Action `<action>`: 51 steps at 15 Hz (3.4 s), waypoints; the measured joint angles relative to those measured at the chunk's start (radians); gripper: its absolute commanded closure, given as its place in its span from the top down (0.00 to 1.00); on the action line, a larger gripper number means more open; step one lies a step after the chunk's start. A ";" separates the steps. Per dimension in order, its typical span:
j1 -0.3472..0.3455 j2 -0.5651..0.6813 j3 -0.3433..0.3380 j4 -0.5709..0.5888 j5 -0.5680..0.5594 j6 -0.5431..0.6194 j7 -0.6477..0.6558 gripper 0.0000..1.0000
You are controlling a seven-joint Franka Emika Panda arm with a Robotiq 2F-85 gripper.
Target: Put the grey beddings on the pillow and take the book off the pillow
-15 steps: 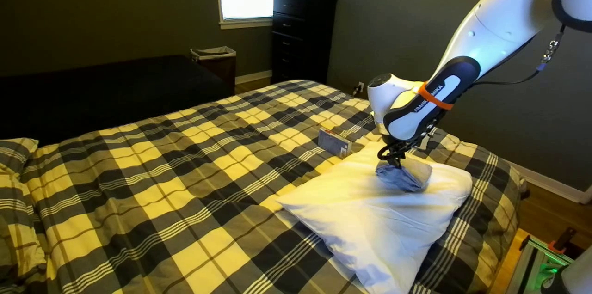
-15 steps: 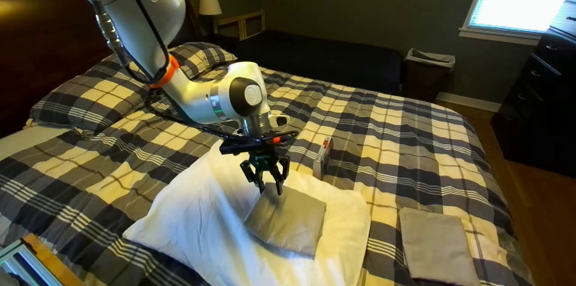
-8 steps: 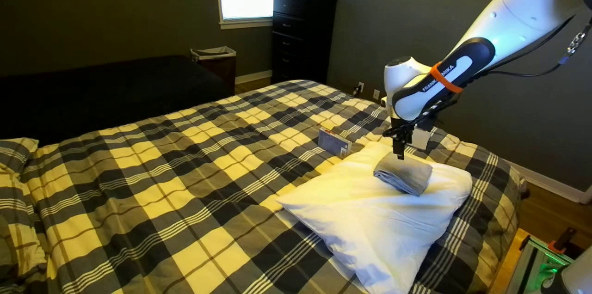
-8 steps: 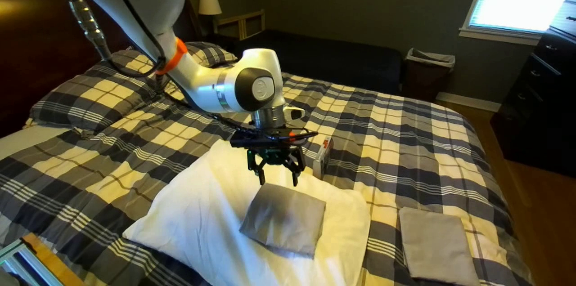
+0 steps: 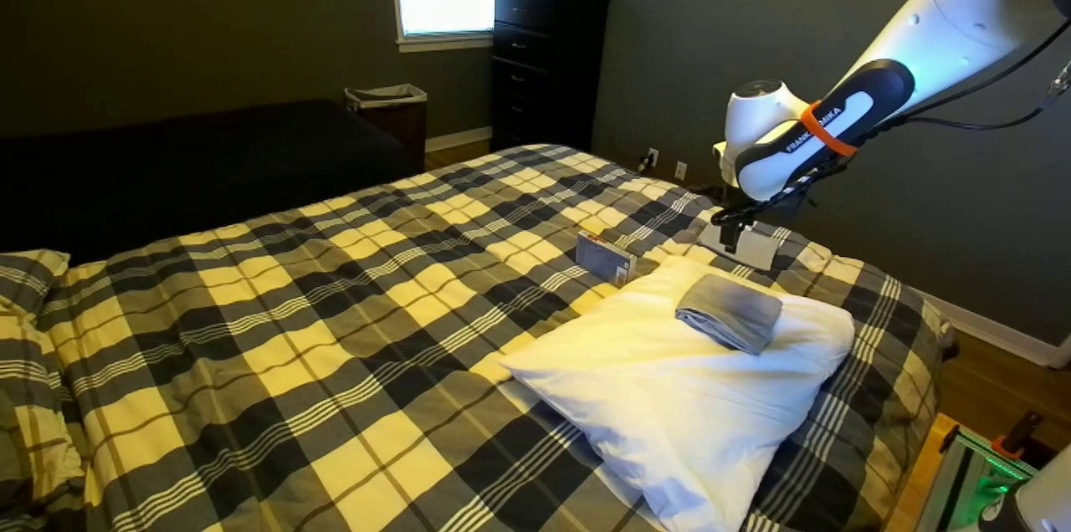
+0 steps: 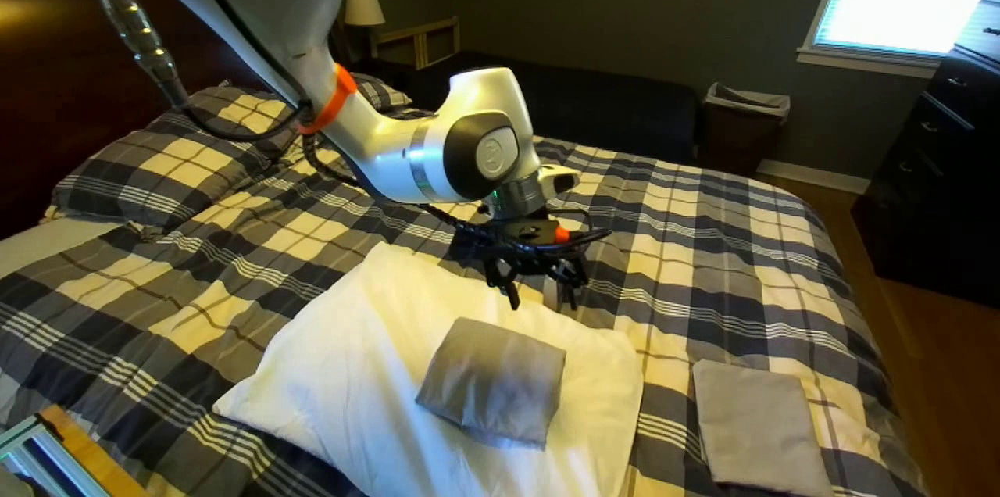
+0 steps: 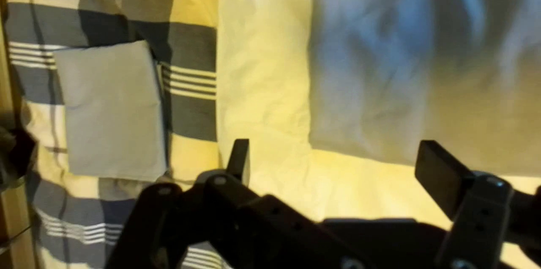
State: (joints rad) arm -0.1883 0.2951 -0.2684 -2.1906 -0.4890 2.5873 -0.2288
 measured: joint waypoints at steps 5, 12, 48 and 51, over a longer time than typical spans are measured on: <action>-0.004 0.127 -0.119 0.084 -0.177 0.237 0.107 1.00; -0.025 0.391 -0.207 0.312 -0.218 0.315 0.153 1.00; -0.221 0.894 -0.139 0.936 0.010 0.086 0.004 1.00; -0.236 0.942 -0.140 0.996 0.010 0.088 0.004 1.00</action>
State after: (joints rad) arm -0.4242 1.2369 -0.4080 -1.1949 -0.4792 2.6751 -0.2252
